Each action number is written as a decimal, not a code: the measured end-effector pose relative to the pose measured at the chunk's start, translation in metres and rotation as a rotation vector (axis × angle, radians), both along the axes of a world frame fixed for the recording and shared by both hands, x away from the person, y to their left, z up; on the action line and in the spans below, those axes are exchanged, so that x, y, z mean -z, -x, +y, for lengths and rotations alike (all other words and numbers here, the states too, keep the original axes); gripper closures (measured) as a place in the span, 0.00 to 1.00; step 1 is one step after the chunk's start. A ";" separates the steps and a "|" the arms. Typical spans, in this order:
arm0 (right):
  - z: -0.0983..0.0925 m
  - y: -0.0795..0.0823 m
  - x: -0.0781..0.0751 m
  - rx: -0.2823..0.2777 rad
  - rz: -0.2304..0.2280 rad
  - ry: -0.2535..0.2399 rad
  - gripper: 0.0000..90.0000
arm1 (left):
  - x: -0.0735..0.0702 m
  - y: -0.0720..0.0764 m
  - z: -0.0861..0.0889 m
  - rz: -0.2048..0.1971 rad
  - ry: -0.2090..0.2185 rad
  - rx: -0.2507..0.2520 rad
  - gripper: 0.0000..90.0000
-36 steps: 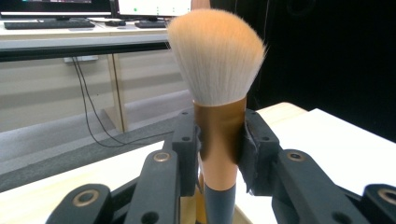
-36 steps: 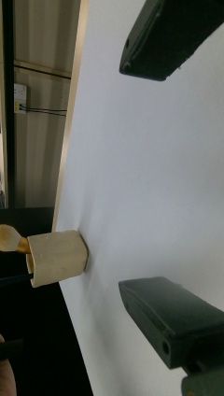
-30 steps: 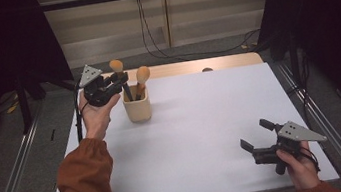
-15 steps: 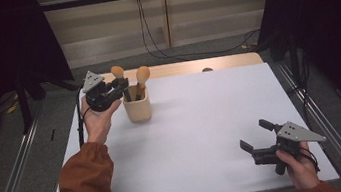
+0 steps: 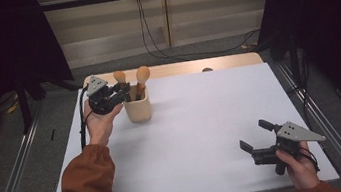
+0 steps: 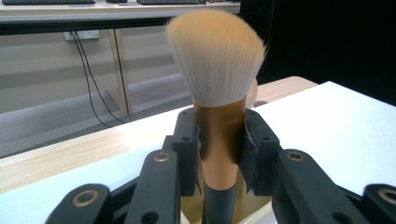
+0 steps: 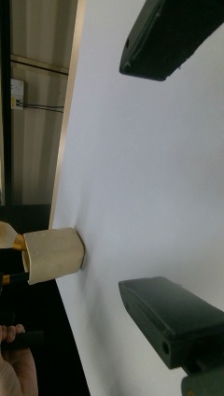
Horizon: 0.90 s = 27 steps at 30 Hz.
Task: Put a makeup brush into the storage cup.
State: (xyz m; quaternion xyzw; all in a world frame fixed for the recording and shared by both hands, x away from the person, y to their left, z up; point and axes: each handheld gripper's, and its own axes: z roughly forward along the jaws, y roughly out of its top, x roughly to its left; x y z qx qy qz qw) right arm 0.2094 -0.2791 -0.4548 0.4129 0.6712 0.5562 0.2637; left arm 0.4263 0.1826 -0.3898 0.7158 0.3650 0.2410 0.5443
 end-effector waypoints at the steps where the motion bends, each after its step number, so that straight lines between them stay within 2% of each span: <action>1: 0.000 0.000 0.000 0.001 0.000 0.001 0.00 | 0.000 0.000 0.000 0.000 -0.001 0.000 0.78; 8: 0.000 0.000 0.000 0.000 -0.002 0.001 0.00 | 0.004 0.001 -0.001 0.006 -0.011 0.005 0.78; 9: 0.000 0.000 0.000 0.000 -0.001 0.002 0.00 | 0.005 0.002 -0.001 0.012 -0.001 0.006 0.78; 10: 0.000 0.000 0.000 0.000 0.000 0.002 0.00 | 0.005 0.002 -0.001 0.012 -0.012 0.008 0.78; 15: 0.000 0.000 0.000 -0.001 0.000 0.001 0.00 | 0.009 0.000 -0.002 0.046 -0.005 0.015 0.78; 17: 0.001 0.000 0.000 -0.004 0.001 0.002 0.00 | 0.012 0.000 -0.002 0.044 -0.010 0.012 0.77; 18: 0.001 0.000 0.000 -0.002 0.002 0.004 0.00 | 0.013 0.000 -0.002 0.045 0.004 0.010 0.74; 22: 0.000 -0.001 0.001 -0.006 0.000 0.010 0.00 | 0.013 0.001 -0.002 0.040 -0.002 0.004 0.67; 27: 0.001 0.000 0.000 -0.004 0.001 0.004 0.00 | 0.012 0.001 0.001 0.039 0.000 -0.022 0.50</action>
